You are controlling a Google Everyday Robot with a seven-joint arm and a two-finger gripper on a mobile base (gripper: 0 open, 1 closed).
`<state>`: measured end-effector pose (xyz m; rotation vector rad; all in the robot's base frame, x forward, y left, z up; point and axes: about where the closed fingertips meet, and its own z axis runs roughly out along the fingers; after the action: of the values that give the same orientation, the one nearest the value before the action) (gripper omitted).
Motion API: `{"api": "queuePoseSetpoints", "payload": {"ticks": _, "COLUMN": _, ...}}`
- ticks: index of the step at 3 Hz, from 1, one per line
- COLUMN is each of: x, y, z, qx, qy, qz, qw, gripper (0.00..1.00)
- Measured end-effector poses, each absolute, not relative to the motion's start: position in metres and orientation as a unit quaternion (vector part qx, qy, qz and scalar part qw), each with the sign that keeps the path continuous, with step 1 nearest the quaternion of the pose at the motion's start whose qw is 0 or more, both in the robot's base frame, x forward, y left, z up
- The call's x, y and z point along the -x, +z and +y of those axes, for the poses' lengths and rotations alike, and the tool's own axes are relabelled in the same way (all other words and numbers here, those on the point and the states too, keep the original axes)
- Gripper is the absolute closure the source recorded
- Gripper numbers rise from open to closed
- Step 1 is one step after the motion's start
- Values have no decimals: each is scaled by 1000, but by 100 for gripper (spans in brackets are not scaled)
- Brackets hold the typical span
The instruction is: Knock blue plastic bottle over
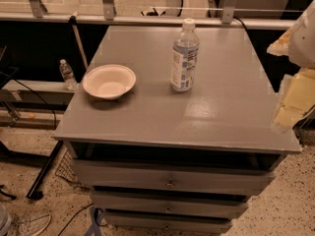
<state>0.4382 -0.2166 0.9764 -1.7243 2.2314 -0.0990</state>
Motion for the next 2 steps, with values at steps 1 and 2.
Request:
{"api": "queuePoseSetpoints", "payload": {"ticks": 1, "x": -438, "y": 976, "z": -217, "qx": 603, "qy": -35, "qz": 781, "qw": 159, "gripper": 0}}
{"api": "queuePoseSetpoints", "payload": {"ticks": 2, "x": -460, "y": 968, "z": -222, "qx": 588, "qy": -18, "qz": 789, "qw": 176, "gripper": 0}}
